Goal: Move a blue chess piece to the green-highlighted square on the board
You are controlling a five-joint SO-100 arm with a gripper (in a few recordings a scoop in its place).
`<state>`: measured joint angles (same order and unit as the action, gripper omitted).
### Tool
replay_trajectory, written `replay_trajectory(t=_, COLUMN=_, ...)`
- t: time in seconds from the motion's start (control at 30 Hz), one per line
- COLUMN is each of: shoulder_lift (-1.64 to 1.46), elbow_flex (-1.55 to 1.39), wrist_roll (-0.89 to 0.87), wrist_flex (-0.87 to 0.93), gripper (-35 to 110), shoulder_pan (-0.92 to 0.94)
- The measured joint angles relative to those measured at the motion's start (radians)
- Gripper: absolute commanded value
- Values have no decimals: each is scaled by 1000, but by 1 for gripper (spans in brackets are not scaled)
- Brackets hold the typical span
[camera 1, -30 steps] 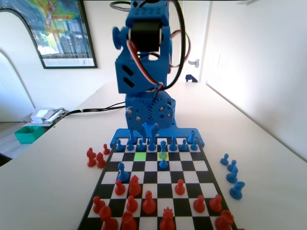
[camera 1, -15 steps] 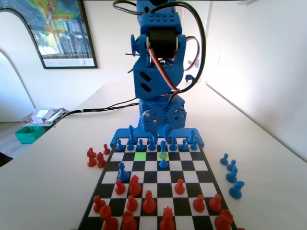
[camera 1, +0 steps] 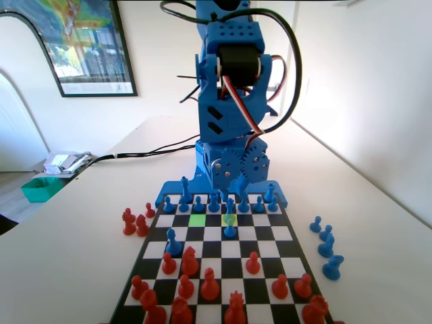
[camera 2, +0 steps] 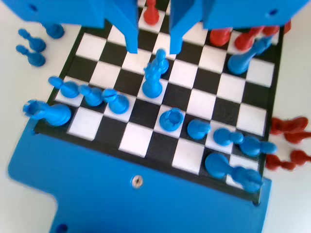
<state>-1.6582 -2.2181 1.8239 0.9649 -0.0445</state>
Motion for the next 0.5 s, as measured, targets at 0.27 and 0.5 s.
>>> replay_trajectory(t=0.27, shoulder_lift=12, elbow_flex=-64, wrist_roll=23, wrist_flex=-54, gripper=10, shoulder_pan=6)
replay_trajectory(t=0.5, shoulder_lift=12, elbow_flex=-92, wrist_roll=44, wrist_flex=-94, gripper=10, shoulder_pan=14)
